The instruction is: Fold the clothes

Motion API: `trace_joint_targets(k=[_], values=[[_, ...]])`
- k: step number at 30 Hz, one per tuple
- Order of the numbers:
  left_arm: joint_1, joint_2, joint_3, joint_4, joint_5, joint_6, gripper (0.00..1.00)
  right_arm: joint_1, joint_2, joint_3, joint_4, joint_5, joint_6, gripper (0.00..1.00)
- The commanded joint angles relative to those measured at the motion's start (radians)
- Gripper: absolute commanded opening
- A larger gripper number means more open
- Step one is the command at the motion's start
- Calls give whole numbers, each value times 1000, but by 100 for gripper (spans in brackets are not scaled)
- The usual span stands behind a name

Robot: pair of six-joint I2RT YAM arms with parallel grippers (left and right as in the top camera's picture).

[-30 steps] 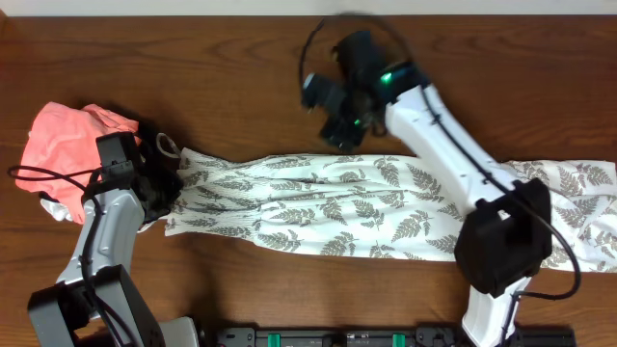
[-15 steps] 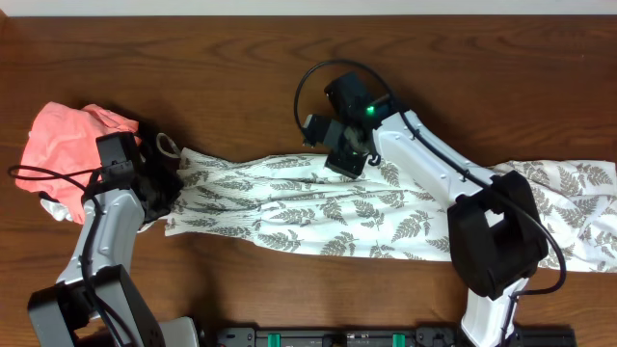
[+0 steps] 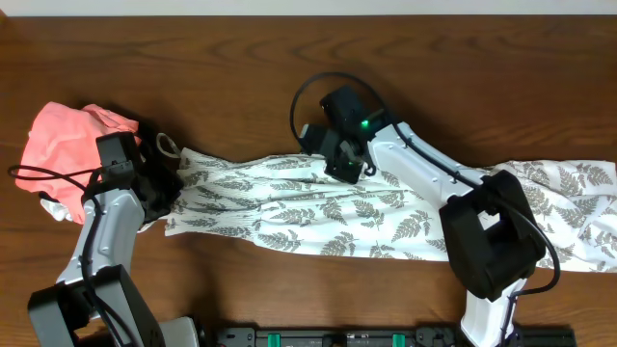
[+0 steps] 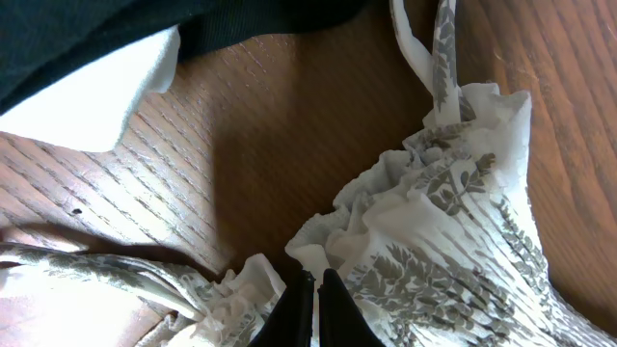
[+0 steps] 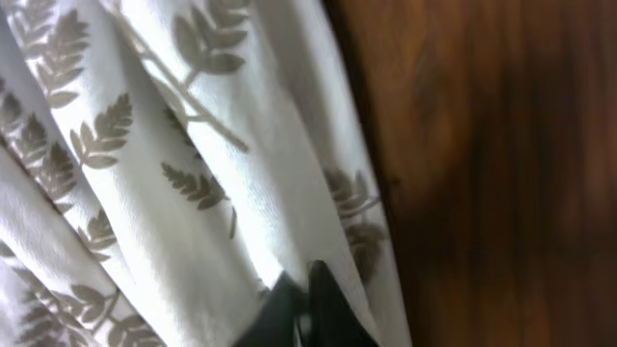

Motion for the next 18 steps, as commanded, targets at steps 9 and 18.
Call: trace_joint_targets(k=[9,18], values=[[5,4,-2,-2,-117,20,6,34,-107,-4,-97,70,87,1],[5,4,-2,2,-117,20,6,87,-124,-10,-251,-86,119,8]])
